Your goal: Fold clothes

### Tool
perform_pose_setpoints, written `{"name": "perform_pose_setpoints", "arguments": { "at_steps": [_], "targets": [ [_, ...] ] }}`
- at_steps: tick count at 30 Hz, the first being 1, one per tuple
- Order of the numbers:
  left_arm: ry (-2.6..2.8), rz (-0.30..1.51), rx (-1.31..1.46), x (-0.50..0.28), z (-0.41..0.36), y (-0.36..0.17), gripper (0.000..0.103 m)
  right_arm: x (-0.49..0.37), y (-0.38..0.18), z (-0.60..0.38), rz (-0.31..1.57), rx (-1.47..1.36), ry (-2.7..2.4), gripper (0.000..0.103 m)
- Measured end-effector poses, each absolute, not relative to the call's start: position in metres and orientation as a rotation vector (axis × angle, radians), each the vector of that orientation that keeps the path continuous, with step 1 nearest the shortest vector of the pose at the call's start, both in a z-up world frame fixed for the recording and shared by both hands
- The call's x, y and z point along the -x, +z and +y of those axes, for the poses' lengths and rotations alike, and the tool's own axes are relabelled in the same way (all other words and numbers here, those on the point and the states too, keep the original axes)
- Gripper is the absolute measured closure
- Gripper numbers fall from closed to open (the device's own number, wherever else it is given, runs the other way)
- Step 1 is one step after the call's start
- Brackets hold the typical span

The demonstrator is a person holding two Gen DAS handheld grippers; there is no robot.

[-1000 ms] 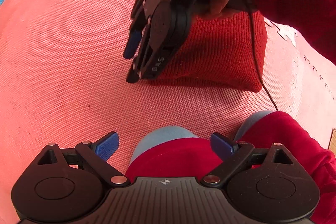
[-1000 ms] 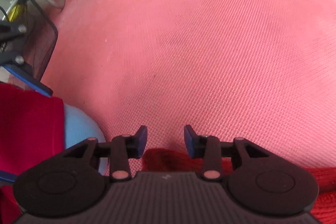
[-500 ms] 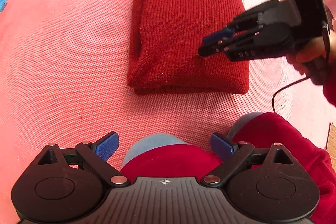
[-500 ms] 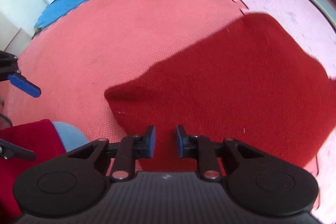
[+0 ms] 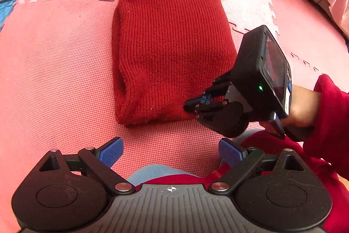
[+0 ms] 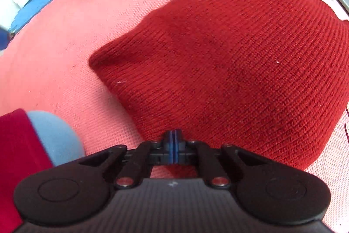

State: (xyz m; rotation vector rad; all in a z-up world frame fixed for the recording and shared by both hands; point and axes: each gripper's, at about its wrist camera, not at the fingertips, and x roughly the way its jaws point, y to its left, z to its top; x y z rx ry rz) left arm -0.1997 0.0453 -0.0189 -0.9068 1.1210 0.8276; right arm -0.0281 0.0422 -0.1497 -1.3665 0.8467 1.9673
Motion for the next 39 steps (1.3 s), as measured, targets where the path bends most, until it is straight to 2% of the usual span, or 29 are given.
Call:
{"name": "perform_pose_setpoints", "arguments": {
  "at_steps": [4,10,13,20,25,29,33,36,39],
  "targets": [
    [0.809,1.142,0.899,0.191,0.045,-0.02,0.008,0.018,-0.129,0.031,0.84,1.35,2.005,0.095],
    [0.797,1.144,0.914,0.193,0.045,-0.026,0.008,-0.037,-0.094,0.059,0.808,0.998,1.808,0.095],
    [0.786,1.121,0.896,0.185,0.049,-0.02,0.008,-0.059,-0.111,0.085,0.827,0.927,1.703,0.095],
    [0.779,1.08,0.891,0.171,0.067,-0.016,0.008,-0.045,-0.143,0.08,0.792,0.934,1.693,0.094],
    [0.773,1.095,0.862,0.162,0.072,-0.016,0.008,-0.041,-0.128,0.076,0.77,0.957,1.725,0.094],
    [0.794,1.104,0.876,0.166,0.077,-0.021,0.008,-0.049,-0.113,0.05,0.858,0.896,1.764,0.094],
    [0.831,1.114,0.894,0.172,0.085,-0.029,0.008,-0.041,-0.141,0.02,0.869,1.067,1.765,0.094],
    [0.847,1.113,0.901,0.175,0.089,-0.031,0.008,-0.045,-0.16,0.014,0.876,1.049,1.763,0.094],
    [0.855,1.113,0.899,0.177,0.091,-0.029,0.008,-0.048,-0.158,0.026,0.97,1.031,1.733,0.094]
  ]
}}
